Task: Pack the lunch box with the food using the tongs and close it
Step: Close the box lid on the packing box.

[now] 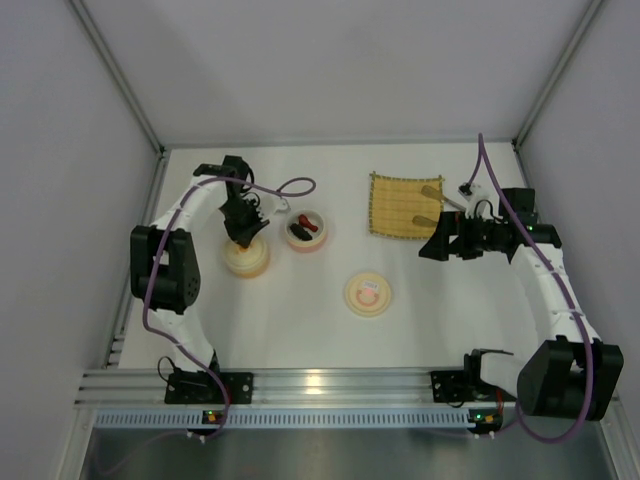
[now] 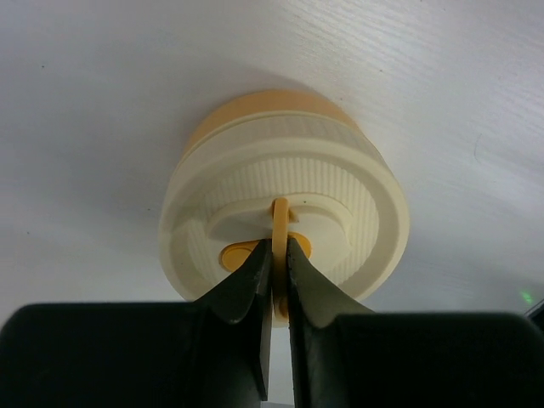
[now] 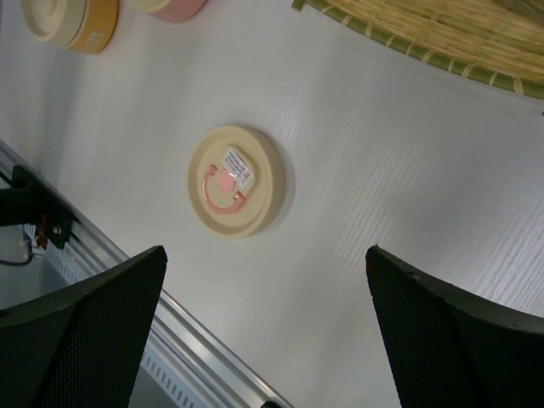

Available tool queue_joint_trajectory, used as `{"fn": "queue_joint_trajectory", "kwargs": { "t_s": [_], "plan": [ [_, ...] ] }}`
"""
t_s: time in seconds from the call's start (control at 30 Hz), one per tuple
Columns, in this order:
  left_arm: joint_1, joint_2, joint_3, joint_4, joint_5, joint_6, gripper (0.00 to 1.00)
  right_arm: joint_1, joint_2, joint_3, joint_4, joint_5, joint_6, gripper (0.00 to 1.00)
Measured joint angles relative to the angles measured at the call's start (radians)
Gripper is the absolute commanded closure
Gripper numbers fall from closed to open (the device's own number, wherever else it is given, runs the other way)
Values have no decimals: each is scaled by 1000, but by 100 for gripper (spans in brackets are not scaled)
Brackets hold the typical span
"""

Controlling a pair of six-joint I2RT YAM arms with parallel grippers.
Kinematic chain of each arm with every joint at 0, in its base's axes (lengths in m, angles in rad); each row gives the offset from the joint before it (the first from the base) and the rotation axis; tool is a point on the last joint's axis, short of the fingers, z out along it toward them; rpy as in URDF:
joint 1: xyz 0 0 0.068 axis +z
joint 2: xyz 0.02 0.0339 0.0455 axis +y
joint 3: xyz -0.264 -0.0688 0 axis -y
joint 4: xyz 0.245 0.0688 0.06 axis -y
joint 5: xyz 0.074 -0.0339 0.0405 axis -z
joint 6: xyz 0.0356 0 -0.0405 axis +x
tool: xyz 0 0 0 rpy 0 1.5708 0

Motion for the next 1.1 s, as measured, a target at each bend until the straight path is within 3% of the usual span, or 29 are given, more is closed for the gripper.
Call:
{"fn": "queue_joint_trajectory", "kwargs": {
  "t_s": [0.23,0.47,1.1],
  "plan": [
    [-5,-7,-12,-15,2,95,72,0,0,0,0,-8,-4,1],
    [-7,-10,-6,-58,22,101,49,0,0,0,0,-16,-7,1],
    [-5,-32,78,-108,35,56,36,0,-12,0,-1,-27,-7,1]
  ]
}}
